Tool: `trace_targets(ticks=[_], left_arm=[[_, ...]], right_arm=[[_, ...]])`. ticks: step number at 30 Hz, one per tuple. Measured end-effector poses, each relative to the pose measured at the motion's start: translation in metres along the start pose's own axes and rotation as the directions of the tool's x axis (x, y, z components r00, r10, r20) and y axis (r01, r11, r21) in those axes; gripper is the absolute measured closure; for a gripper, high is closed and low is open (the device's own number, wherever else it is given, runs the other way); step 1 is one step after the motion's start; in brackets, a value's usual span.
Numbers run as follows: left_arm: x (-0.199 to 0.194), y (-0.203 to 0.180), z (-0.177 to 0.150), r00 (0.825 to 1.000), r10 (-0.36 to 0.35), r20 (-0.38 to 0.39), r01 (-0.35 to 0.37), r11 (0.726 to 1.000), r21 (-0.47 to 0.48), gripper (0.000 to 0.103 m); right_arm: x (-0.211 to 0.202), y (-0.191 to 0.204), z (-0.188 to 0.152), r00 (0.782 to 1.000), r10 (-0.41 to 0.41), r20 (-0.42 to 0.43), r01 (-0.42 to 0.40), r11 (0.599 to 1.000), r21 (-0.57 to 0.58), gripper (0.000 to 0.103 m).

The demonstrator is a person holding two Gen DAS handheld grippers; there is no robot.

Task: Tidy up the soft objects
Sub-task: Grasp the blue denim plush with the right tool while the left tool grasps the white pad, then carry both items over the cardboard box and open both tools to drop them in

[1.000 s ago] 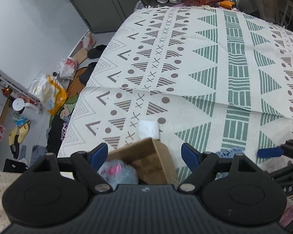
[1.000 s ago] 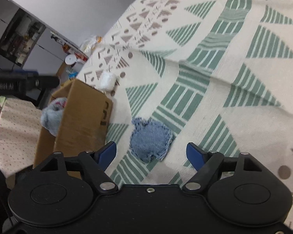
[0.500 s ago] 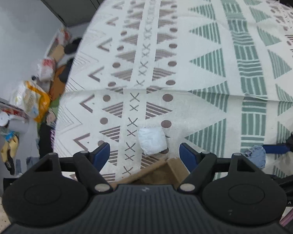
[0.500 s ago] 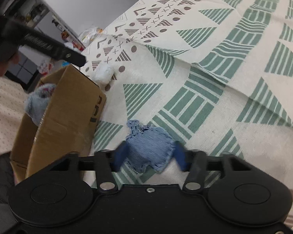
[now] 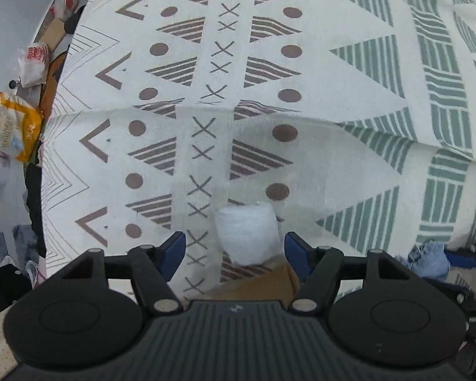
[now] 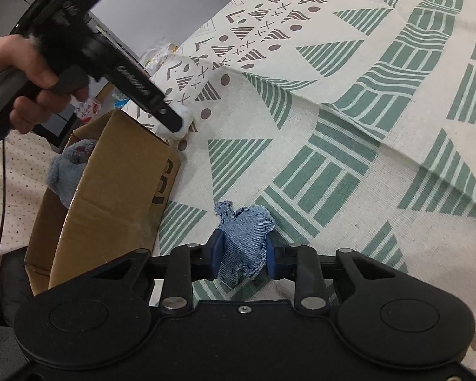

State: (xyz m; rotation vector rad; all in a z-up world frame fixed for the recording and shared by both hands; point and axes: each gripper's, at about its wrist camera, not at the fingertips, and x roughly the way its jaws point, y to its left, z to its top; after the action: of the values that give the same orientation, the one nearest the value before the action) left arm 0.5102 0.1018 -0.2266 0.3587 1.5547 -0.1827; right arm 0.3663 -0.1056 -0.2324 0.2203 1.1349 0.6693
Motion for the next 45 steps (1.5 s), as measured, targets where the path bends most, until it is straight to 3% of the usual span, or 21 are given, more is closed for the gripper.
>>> trace_targets(ticks=[2, 5, 10, 23, 39, 45], left_arm=[[0.007, -0.002, 0.004, 1.0, -0.012, -0.024, 0.012, 1.0, 0.004, 0.04], [0.018, -0.005, 0.007, 0.998, 0.011, -0.059, -0.011, 1.0, 0.006, 0.059], [0.014, -0.016, 0.004, 0.999, 0.041, -0.013, -0.041, 0.999, 0.02, 0.06], [-0.048, -0.035, -0.015, 0.993, 0.1, 0.069, -0.099, 0.995, -0.025, 0.061], [-0.135, -0.059, -0.072, 0.964, 0.185, 0.192, -0.181, 0.983, -0.043, 0.061], [-0.159, -0.06, -0.104, 0.95, 0.208, 0.234, -0.19, 0.977, -0.098, 0.061]], right_arm=[[0.0, 0.0, 0.0, 1.0, 0.007, 0.002, -0.007, 1.0, 0.0, 0.079], [-0.001, -0.001, 0.001, 1.0, 0.012, 0.006, -0.012, 1.0, 0.004, 0.08], [-0.003, -0.002, 0.002, 1.0, 0.014, 0.016, -0.014, 1.0, 0.024, 0.081], [-0.031, -0.002, 0.006, 0.996, 0.007, 0.09, -0.01, 0.999, 0.036, 0.081], [-0.069, 0.011, 0.007, 0.983, 0.047, 0.176, -0.055, 0.998, 0.038, 0.081], [-0.084, 0.022, 0.007, 0.974, 0.08, 0.213, -0.085, 0.996, 0.016, 0.081]])
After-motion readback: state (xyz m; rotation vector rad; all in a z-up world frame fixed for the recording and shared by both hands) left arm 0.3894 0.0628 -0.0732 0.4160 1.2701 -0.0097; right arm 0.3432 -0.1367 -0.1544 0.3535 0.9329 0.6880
